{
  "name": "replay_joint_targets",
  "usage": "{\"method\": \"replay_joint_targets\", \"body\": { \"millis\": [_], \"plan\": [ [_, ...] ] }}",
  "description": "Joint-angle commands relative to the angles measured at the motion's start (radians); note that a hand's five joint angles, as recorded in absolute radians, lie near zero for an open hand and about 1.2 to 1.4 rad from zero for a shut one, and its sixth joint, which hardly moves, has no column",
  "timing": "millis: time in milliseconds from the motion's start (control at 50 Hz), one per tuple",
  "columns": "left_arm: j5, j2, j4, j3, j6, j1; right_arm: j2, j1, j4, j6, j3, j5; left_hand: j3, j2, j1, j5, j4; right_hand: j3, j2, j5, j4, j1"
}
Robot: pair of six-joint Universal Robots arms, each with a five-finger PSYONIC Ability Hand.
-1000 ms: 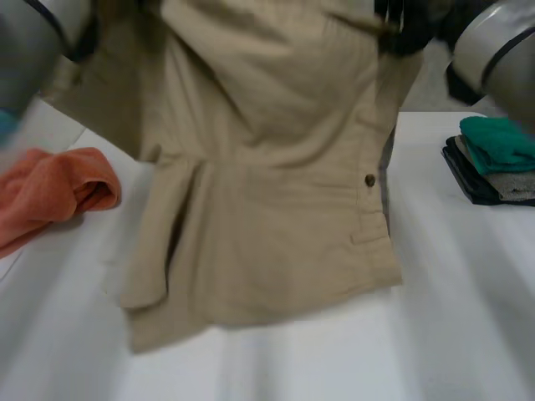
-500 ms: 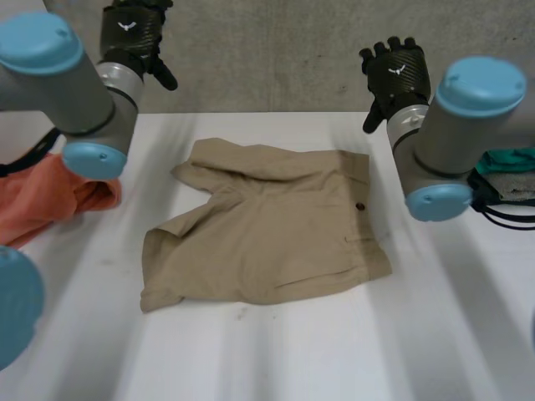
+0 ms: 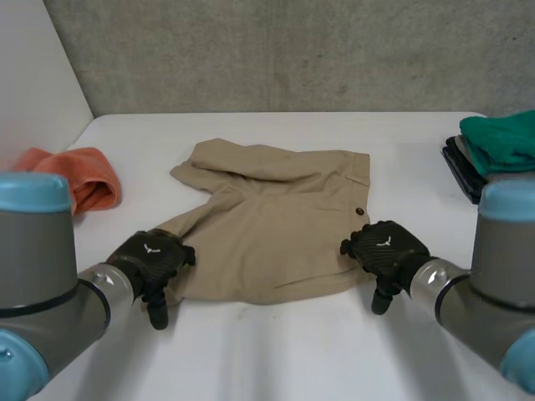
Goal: Fold the laundry.
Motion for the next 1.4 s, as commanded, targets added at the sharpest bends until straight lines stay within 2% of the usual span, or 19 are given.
{"method": "replay_joint_targets", "body": {
  "millis": [20,80,140,240,340,380,440,500,520,600,640,720,840,980,1060,1140,1200,1300,1400],
  "plan": [
    [0.009,-0.051,0.069,0.008,-0.012,0.017,0.061,0.012,-0.309,0.014,0.082,0.000,0.078,0.077,0.076,0.071,0.071,0.209,0.224,0.195,0.212,0.210],
    [0.007,-0.071,0.082,0.019,-0.009,0.014,0.086,0.015,-0.353,0.022,0.079,0.004,0.119,0.118,0.117,0.111,0.112,0.365,0.380,0.351,0.368,0.366],
    [-0.005,-0.111,0.101,0.030,0.000,0.007,0.098,0.016,-0.382,0.023,0.070,0.026,0.257,0.255,0.254,0.249,0.249,1.018,1.033,1.004,1.021,1.019],
    [-0.016,-0.160,0.183,0.036,0.034,0.004,0.049,0.015,-0.376,0.058,0.089,0.075,1.062,1.061,1.060,1.055,1.055,1.021,1.035,1.007,1.024,1.022],
    [-0.016,-0.154,0.219,0.036,0.092,0.005,-0.049,0.004,-0.307,0.077,0.095,0.044,1.065,1.063,1.062,1.057,1.057,1.021,1.035,1.007,1.024,1.022],
    [-0.017,-0.139,0.201,0.033,0.106,0.005,-0.078,-0.007,-0.230,0.065,0.090,0.029,1.065,1.063,1.062,1.057,1.057,1.021,1.035,1.007,1.024,1.022],
    [-0.014,-0.030,0.110,0.027,0.117,0.000,-0.138,-0.053,-0.013,-0.007,0.053,-0.013,1.065,1.063,1.062,1.057,1.057,1.021,1.035,1.007,1.024,1.022],
    [0.000,0.110,-0.031,0.010,0.122,-0.013,-0.182,-0.102,0.220,-0.107,0.007,-0.063,1.065,1.063,1.062,1.057,1.057,1.021,1.035,1.007,1.024,1.022],
    [0.016,0.160,-0.110,0.005,0.120,-0.024,-0.187,-0.120,0.355,-0.163,-0.017,-0.086,1.065,1.063,1.062,1.057,1.057,1.021,1.035,1.007,1.024,1.022],
    [0.058,0.193,-0.300,-0.002,0.112,-0.061,-0.161,-0.142,0.663,-0.317,-0.069,-0.111,1.065,1.063,1.062,1.057,1.057,1.021,1.035,1.007,1.024,1.022],
    [0.067,0.184,-0.344,-0.002,0.115,-0.072,-0.149,-0.140,0.716,-0.362,-0.091,-0.115,1.065,1.063,1.062,1.057,1.057,1.021,1.035,1.007,1.024,1.022],
    [0.056,0.132,-0.306,0.019,0.116,-0.066,-0.107,-0.126,0.649,-0.325,-0.117,-0.100,1.065,1.063,1.062,1.057,1.057,1.021,1.035,1.007,1.024,1.022],
    [0.021,-0.013,-0.142,0.143,0.111,-0.046,-0.064,-0.094,0.500,-0.198,-0.169,-0.073,1.065,1.063,1.062,1.057,1.057,1.021,1.035,1.007,1.024,1.022],
    [0.052,-0.060,0.119,0.477,0.094,-0.018,-0.041,-0.025,0.249,-0.035,-0.422,0.007,1.065,1.063,1.062,1.057,1.057,1.021,1.035,1.007,1.024,1.022],
    [0.050,-0.022,0.307,0.721,-0.021,0.005,-0.064,-0.008,-0.053,0.135,-0.616,0.101,1.065,1.063,1.062,1.057,1.057,1.021,1.035,1.007,1.024,1.022],
    [0.018,0.015,0.384,0.862,-0.149,0.016,-0.096,-0.002,-0.288,0.262,-0.710,0.170,1.065,1.063,1.062,1.057,1.057,1.021,1.035,1.007,1.024,1.022],
    [-0.005,0.021,0.362,0.912,-0.202,0.025,-0.100,-0.004,-0.324,0.292,-0.750,0.185,1.065,1.063,1.062,1.057,1.057,1.021,1.035,1.007,1.024,1.022],
    [-0.017,0.026,0.234,0.918,-0.231,0.034,-0.066,-0.002,-0.220,0.290,-0.818,0.165,1.065,1.063,1.062,1.057,1.057,1.021,1.035,1.007,1.024,1.022],
    [-0.017,0.026,0.139,0.768,-0.233,0.030,-0.034,-0.004,-0.114,0.287,-0.774,0.112,1.065,1.063,1.062,1.057,1.057,1.021,1.035,1.007,1.024,1.022]
  ]
}}
